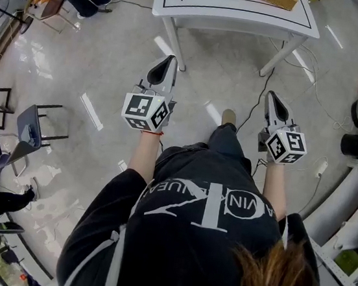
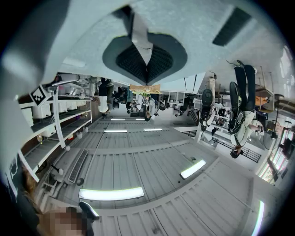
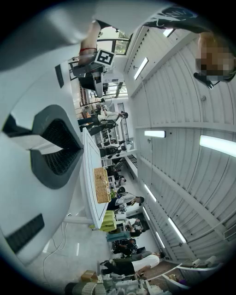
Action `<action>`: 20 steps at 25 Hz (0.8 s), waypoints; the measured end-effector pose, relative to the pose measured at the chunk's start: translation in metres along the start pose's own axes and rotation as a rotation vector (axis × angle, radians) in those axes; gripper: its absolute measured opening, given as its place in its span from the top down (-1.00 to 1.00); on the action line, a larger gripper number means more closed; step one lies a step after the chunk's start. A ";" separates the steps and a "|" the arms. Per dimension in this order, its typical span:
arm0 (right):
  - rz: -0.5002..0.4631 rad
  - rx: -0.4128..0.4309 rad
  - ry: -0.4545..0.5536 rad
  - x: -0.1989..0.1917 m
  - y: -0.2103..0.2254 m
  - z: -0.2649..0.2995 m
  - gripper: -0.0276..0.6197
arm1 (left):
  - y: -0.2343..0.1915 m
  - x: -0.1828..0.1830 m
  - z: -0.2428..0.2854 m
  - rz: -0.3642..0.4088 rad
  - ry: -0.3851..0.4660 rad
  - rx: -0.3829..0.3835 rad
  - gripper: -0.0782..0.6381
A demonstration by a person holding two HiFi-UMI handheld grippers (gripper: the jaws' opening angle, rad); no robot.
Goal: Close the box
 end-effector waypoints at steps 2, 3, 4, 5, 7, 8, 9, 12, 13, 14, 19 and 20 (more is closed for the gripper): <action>-0.007 0.000 0.002 0.001 -0.002 -0.002 0.92 | 0.001 0.000 -0.002 0.000 0.001 -0.004 0.75; -0.009 -0.001 0.002 0.001 -0.003 -0.003 0.92 | 0.002 0.000 -0.002 0.000 0.002 -0.006 0.75; -0.011 -0.001 0.002 0.001 -0.004 -0.004 0.92 | 0.002 0.000 -0.003 -0.001 0.003 -0.008 0.75; -0.012 -0.003 0.000 0.001 -0.005 -0.004 0.92 | 0.003 0.000 -0.003 -0.001 0.004 -0.010 0.75; -0.014 -0.005 -0.006 0.001 -0.007 -0.005 0.92 | 0.002 0.000 -0.003 -0.004 0.004 -0.014 0.75; -0.014 -0.005 -0.010 0.001 -0.008 -0.005 0.92 | 0.002 0.000 -0.003 -0.006 0.001 -0.016 0.75; -0.015 -0.004 -0.016 0.001 -0.009 -0.005 0.92 | 0.001 -0.001 -0.002 -0.008 -0.003 -0.017 0.75; -0.024 -0.004 -0.041 0.001 -0.008 -0.006 0.92 | 0.000 -0.005 0.004 -0.024 -0.024 -0.018 0.75; -0.029 -0.008 -0.049 0.001 -0.006 -0.006 0.92 | 0.001 -0.007 0.007 -0.029 -0.031 -0.021 0.75; -0.033 -0.015 -0.057 0.001 -0.004 -0.006 0.92 | 0.003 -0.008 0.011 -0.033 -0.038 -0.024 0.75; -0.031 -0.042 -0.065 0.006 0.019 0.010 0.92 | 0.006 -0.014 0.039 -0.044 -0.070 -0.035 0.75; -0.021 -0.042 -0.058 0.009 0.024 0.016 0.91 | 0.006 -0.014 0.046 -0.045 -0.079 -0.036 0.75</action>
Point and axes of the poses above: the fingertips, and each gripper's own axes: z forward along the fingers, y to its right, x out of its top, the point moved 8 cm from there along -z, backward along the fingers, and after that the axes turned 11 degrees about x, right-handed, at the moved point
